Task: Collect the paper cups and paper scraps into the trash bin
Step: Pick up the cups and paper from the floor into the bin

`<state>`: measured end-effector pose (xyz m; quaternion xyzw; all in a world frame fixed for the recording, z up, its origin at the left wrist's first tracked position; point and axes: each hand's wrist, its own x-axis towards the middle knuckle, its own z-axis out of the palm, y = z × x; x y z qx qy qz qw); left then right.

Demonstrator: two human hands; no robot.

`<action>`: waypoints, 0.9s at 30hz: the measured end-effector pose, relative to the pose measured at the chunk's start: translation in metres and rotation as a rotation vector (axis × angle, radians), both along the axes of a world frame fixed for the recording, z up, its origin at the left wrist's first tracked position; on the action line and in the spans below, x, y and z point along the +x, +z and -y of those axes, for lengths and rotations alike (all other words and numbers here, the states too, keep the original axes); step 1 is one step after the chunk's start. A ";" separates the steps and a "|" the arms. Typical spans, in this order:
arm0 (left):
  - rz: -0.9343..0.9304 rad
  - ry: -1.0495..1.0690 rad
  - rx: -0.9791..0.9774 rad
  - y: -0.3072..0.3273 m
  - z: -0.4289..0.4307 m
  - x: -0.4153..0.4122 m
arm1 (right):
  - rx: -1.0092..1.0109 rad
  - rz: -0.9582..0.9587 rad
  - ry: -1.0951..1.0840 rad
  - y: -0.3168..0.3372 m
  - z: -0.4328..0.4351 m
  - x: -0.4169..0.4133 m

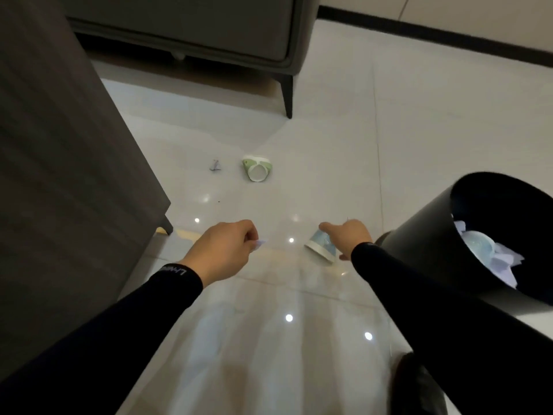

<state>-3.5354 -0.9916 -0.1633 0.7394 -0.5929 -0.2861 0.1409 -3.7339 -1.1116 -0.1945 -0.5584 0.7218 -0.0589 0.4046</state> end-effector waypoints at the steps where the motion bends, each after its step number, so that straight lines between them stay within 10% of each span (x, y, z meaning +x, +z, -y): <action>1: 0.012 0.008 -0.005 0.003 0.000 0.002 | 0.047 -0.051 0.039 -0.009 0.004 0.003; 6: 0.166 -0.025 -0.017 0.017 0.009 0.011 | 0.147 -0.301 0.247 -0.037 0.028 0.014; 27: 0.280 0.361 -0.038 0.090 0.072 0.035 | -0.129 0.092 0.530 0.068 0.124 0.079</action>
